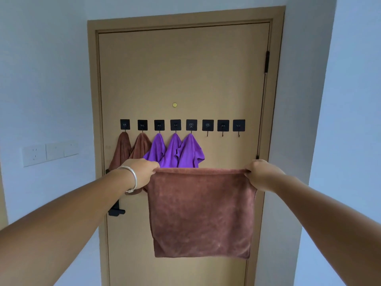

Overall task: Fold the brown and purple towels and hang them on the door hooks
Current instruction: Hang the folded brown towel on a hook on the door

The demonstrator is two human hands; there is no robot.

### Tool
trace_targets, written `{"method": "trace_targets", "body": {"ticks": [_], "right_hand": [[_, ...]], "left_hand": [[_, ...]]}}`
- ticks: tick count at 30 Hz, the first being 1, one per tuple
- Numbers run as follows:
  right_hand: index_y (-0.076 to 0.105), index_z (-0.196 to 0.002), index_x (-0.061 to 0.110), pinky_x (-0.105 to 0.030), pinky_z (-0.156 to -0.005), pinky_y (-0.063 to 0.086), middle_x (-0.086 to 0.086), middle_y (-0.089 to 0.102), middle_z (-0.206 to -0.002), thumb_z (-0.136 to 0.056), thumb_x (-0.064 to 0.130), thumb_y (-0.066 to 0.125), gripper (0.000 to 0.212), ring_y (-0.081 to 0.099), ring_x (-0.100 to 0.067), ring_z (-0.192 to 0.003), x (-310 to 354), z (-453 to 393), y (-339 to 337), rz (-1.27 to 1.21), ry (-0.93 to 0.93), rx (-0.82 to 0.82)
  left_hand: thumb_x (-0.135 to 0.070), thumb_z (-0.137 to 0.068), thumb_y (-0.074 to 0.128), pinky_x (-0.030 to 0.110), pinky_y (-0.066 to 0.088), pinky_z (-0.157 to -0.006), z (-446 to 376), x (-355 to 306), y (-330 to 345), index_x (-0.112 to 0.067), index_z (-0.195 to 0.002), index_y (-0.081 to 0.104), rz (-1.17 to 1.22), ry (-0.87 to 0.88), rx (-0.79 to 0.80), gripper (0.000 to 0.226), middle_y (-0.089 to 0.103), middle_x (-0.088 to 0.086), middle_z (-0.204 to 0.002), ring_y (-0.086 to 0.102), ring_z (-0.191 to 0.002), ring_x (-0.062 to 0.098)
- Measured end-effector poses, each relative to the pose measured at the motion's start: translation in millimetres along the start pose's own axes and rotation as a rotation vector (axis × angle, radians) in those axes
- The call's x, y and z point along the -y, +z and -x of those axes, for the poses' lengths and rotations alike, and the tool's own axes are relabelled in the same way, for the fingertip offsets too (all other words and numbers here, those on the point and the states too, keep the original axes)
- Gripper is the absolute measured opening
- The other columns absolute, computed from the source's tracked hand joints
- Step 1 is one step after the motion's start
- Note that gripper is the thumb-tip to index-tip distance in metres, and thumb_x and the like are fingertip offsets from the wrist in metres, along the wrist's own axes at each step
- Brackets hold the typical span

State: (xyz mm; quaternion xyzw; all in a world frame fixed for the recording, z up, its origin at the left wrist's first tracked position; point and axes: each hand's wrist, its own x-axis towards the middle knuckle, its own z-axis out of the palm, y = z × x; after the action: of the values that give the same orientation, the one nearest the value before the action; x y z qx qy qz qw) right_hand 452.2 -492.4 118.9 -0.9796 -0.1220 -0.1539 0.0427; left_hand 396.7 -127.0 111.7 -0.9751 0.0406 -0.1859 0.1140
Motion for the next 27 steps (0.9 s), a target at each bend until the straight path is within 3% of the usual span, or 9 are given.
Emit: {"method": "trace_targets", "body": {"ticks": [4, 6, 8, 13, 17, 20, 22, 24, 27], "right_hand": [[0.056, -0.082, 0.025, -0.035, -0.078, 0.049, -0.002, 0.054, -0.093, -0.102, 0.025, 0.034, 0.029, 0.054, -0.022, -0.087, -7.7, -32.7, 10.9, -0.014, 0.003, -0.004], [0.053, -0.078, 0.026, -0.033, -0.072, 0.047, -0.001, 0.055, -0.088, -0.102, 0.023, 0.036, 0.029, 0.055, -0.022, -0.083, -11.4, -51.7, 18.3, -0.063, 0.018, -0.01], [0.057, -0.084, 0.025, -0.033, -0.07, 0.047, -0.001, 0.058, -0.09, -0.101, 0.02, 0.038, 0.026, 0.056, -0.022, -0.083, -14.9, -73.3, 26.3, -0.119, 0.036, -0.032], [0.066, -0.103, 0.021, -0.029, -0.068, 0.048, -0.004, 0.063, -0.096, -0.098, 0.008, 0.034, 0.035, 0.059, -0.021, -0.084, -19.0, -138.3, 42.1, -0.298, 0.106, -0.129], [0.066, -0.107, 0.022, -0.025, -0.067, 0.045, -0.002, 0.064, -0.097, -0.097, 0.002, 0.032, 0.041, 0.059, -0.018, -0.083, -21.2, -197.6, 51.8, -0.318, 0.105, -0.214], [0.062, -0.108, 0.025, -0.029, -0.071, 0.047, -0.002, 0.063, -0.099, -0.095, 0.002, 0.03, 0.041, 0.058, -0.02, -0.086, -21.0, -237.1, 53.6, -0.306, 0.096, -0.257], [0.056, -0.102, 0.028, -0.037, -0.071, 0.051, -0.002, 0.06, -0.095, -0.09, 0.001, 0.029, 0.04, 0.057, -0.023, -0.084, -19.2, -259.5, 53.1, -0.292, 0.096, -0.297], [0.044, -0.085, 0.028, -0.042, -0.067, 0.048, -0.002, 0.056, -0.086, -0.081, -0.006, 0.027, 0.038, 0.053, -0.027, -0.078, -18.1, -277.2, 53.3, -0.246, 0.071, -0.321], [0.038, -0.068, 0.026, -0.042, -0.068, 0.044, 0.007, 0.049, -0.083, -0.07, -0.015, 0.032, 0.041, 0.049, -0.027, -0.08, -23.1, -298.9, 58.5, -0.155, -0.077, -0.353]], "left_hand": [[-0.026, -0.104, 0.034, 0.03, 0.042, -0.063, -39.3, -1.1, 13.4, -0.022, -0.122, 0.047, 0.004, 0.012, 0.011, 0.023, 0.054, -0.004, -0.077, 0.051, -0.067, 0.015], [-0.026, -0.103, 0.035, 0.029, 0.041, -0.057, -62.2, -0.1, 21.8, -0.02, -0.123, 0.042, 0.01, 0.003, 0.005, 0.022, 0.051, -0.004, -0.071, 0.048, -0.059, 0.012], [-0.027, -0.103, 0.035, 0.027, 0.038, -0.054, -86.6, 3.3, 31.5, -0.019, -0.121, 0.042, 0.026, -0.006, -0.01, 0.021, 0.051, -0.003, -0.071, 0.049, -0.059, 0.013], [-0.029, -0.103, 0.033, 0.03, 0.047, -0.068, -156.1, 15.5, 57.6, -0.023, -0.108, 0.052, 0.094, 0.005, -0.078, 0.021, 0.06, -0.004, -0.08, 0.058, -0.074, 0.015], [-0.02, -0.102, 0.035, 0.029, 0.046, -0.063, -215.4, 29.0, 79.6, -0.025, -0.106, 0.056, 0.222, 0.032, -0.231, 0.023, 0.062, -0.004, -0.083, 0.058, -0.073, 0.015], [-0.009, -0.098, 0.037, 0.03, 0.04, -0.057, -255.7, 40.3, 89.6, -0.027, -0.115, 0.049, 0.351, 0.106, -0.346, 0.027, 0.061, -0.01, -0.106, 0.059, -0.073, 0.019], [-0.001, -0.091, 0.042, 0.029, 0.037, -0.054, -280.6, 47.5, 96.0, -0.029, -0.115, 0.045, 0.301, 0.23, -0.423, 0.037, 0.046, -0.008, -0.138, 0.059, -0.069, 0.025], [0.002, -0.084, 0.048, 0.027, 0.034, -0.053, -302.2, 52.5, 103.5, -0.033, -0.103, 0.041, 0.194, 0.339, -0.453, 0.041, 0.033, -0.005, -0.151, 0.052, -0.058, 0.027], [0.003, -0.074, 0.057, 0.024, 0.026, -0.056, -328.2, 55.4, 112.2, -0.032, -0.089, 0.044, 0.101, 0.45, -0.497, 0.04, 0.052, -0.011, -0.125, 0.043, -0.062, 0.021]]}}
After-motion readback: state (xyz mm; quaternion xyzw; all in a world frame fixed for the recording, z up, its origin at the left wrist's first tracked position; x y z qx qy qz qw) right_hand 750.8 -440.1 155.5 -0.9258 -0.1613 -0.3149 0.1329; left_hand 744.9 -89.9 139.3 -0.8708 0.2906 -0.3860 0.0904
